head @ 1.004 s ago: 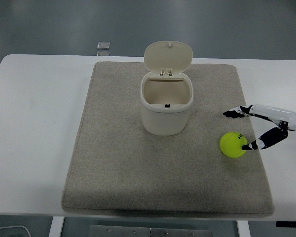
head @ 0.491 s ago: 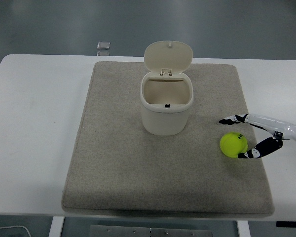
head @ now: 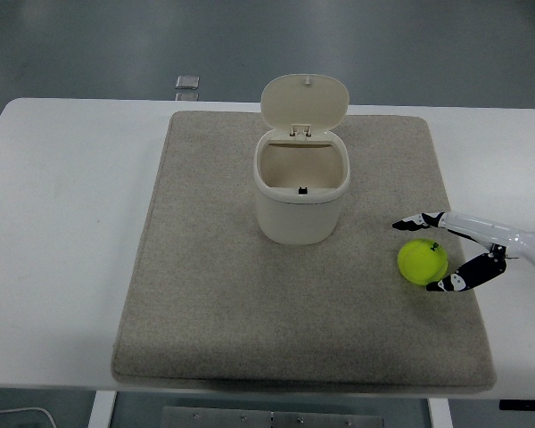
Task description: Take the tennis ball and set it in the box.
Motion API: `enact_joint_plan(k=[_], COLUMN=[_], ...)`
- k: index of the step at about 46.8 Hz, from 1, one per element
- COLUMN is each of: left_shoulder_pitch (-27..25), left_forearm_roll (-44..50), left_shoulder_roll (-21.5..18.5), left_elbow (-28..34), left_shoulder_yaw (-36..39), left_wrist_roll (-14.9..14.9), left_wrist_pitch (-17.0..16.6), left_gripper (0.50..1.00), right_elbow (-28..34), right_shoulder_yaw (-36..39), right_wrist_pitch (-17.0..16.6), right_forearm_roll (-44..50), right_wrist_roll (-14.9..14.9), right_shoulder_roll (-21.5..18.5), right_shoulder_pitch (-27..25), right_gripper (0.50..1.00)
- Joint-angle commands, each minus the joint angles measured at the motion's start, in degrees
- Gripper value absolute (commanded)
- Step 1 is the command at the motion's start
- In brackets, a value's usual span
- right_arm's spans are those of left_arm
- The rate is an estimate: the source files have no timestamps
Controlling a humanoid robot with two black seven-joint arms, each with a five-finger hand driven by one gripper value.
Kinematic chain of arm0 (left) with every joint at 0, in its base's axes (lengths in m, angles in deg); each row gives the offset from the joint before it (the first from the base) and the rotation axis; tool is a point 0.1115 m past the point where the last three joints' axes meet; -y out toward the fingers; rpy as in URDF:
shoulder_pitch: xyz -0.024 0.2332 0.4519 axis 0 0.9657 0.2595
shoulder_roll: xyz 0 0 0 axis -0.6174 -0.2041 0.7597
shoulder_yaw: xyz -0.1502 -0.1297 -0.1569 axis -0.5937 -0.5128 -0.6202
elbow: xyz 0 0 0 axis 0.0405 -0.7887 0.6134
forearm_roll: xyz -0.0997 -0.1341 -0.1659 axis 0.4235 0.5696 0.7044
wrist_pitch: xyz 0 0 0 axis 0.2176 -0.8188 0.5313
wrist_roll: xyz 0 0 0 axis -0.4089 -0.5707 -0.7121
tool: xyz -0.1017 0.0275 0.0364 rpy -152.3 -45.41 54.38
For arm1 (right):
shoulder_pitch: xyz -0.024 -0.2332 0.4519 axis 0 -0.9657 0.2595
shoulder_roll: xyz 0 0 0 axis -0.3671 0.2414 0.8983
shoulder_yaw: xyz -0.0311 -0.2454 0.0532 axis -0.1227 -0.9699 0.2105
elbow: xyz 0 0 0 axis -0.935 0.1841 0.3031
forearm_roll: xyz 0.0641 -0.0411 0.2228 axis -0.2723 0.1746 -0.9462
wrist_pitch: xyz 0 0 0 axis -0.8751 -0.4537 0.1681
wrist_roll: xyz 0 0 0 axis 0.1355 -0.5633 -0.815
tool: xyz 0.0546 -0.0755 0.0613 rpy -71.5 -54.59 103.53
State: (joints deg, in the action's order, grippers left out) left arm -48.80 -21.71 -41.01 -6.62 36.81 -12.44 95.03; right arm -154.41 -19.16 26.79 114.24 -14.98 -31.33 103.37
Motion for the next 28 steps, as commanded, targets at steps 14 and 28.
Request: enact_joint_plan(k=[14, 28], left_shoulder_pitch=[0.0, 0.0], left_forearm_roll=[0.0, 0.0], left_shoulder_roll=[0.0, 0.0], left_elbow=[-0.01, -0.01], left_shoulder_yaw=[0.0, 0.0], left_wrist_roll=[-0.07, -0.07], left_wrist_pitch=[0.0, 0.0], left_gripper=[0.992, 0.992], right_elbow=[0.22, 0.31], right_shoulder_yaw=[-0.1, -0.1], right_wrist_pitch=[0.83, 1.8], right_forearm_roll=[1.23, 1.32], right_wrist_roll=[0.0, 0.0], right_shoulder_roll=[-0.29, -0.2], right_shoulder_pitch=[-0.63, -0.71], right_gripper=[0.815, 0.774])
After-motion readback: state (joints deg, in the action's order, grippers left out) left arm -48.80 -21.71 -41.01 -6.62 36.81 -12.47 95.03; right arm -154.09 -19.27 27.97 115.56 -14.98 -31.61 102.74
